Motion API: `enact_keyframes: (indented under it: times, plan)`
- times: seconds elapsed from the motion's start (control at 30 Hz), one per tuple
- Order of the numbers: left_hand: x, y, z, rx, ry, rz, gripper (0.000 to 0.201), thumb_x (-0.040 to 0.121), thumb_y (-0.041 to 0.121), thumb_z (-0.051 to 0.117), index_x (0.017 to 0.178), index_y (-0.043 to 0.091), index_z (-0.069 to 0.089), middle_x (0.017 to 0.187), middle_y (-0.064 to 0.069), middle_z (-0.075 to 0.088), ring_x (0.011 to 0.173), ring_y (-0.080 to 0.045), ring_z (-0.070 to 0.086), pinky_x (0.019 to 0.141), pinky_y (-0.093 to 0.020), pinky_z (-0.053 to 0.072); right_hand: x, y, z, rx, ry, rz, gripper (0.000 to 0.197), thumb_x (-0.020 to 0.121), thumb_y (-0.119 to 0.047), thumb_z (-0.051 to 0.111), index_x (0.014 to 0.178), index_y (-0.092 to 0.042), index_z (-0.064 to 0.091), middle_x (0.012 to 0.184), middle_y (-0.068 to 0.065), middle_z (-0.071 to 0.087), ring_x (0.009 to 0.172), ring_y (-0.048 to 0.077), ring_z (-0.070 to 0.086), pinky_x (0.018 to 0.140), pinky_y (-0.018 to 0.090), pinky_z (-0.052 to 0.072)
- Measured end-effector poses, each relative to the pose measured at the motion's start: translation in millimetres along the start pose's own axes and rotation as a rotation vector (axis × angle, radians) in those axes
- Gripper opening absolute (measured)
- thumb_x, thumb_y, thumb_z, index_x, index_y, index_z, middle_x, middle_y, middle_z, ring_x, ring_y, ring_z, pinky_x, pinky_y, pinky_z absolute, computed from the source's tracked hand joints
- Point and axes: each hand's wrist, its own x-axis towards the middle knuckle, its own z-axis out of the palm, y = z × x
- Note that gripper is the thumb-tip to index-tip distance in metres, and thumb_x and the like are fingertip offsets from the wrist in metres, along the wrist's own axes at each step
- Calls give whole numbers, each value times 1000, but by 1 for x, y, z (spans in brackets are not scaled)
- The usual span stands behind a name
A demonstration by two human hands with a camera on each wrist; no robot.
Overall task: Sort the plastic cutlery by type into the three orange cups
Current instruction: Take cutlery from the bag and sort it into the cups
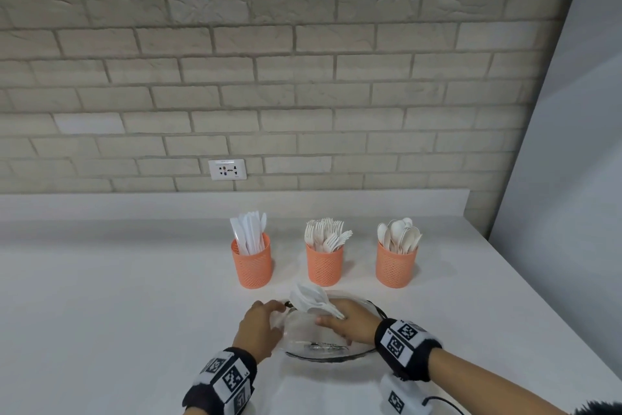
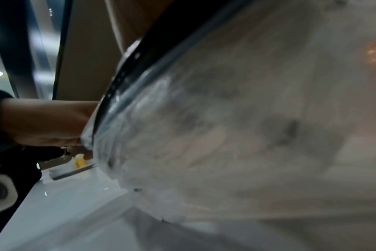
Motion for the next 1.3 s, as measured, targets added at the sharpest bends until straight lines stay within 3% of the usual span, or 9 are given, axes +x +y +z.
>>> enact_keyframes:
  times: [0.07,0.2,0.4,0.53,0.73,0.9,1.03,1.17,1.3]
  plan:
    - [1,5,2,-17,83,-24,38,84,8,54,121,16,57,106,-3,43,98,-30,59,72,-34,56,2,-3,-1,82,22,5,11,94,-30,53,85,-36,50,61,-5,42,45,0,43,48,16,43]
    - [2,19,8,19,139,-41,39,85,4,52,123,12,53,122,-8,44,107,-28,57,93,-31,43,9,-15,-9,289,113,-11,15,94,-29,53,80,-22,52,50,-7,46,38,1,43,48,18,44]
    - [4,27,11,46,134,-62,38,86,8,52,123,14,51,124,-9,43,102,-29,59,89,-31,45,2,-33,-46,588,228,26,36,94,-44,43,85,-9,48,50,-1,44,37,8,44,46,25,50]
    - [2,30,11,114,125,-73,27,87,30,54,111,19,52,119,-5,43,98,-27,60,83,-31,47,-11,-30,-56,634,233,153,43,93,-54,36,87,-12,47,43,-9,36,34,6,33,38,18,35]
    - [4,37,2,147,273,37,14,83,35,58,78,23,55,111,-3,52,107,-23,49,89,-35,44,-27,-21,-57,698,215,209,19,90,-26,60,86,-16,45,52,-6,32,37,3,24,36,13,21]
    - [8,61,-13,-272,364,279,13,86,14,62,74,19,59,94,-5,60,94,-17,53,81,-26,41,-30,-19,-50,649,252,185,17,93,-26,56,100,-13,48,55,-4,42,37,2,31,36,13,25]
    - [6,93,-25,-720,197,226,7,92,15,54,92,13,60,87,-3,65,85,-20,61,70,-21,50,-30,-23,-43,627,260,137,34,95,-31,50,122,-11,45,54,-5,38,38,3,35,37,16,32]
    - [1,118,-27,-1016,-28,124,19,91,24,56,104,10,59,91,-6,68,83,-17,67,70,-23,56,-29,-27,-39,527,240,75,35,97,-33,46,126,-14,44,52,-7,39,36,3,35,36,18,37]
    - [4,129,-22,-1026,10,164,19,88,18,61,99,3,59,82,-9,64,68,-12,66,59,-21,56,-32,-30,-36,365,252,13,27,97,-35,45,121,-25,44,57,-4,42,36,2,36,35,18,33]
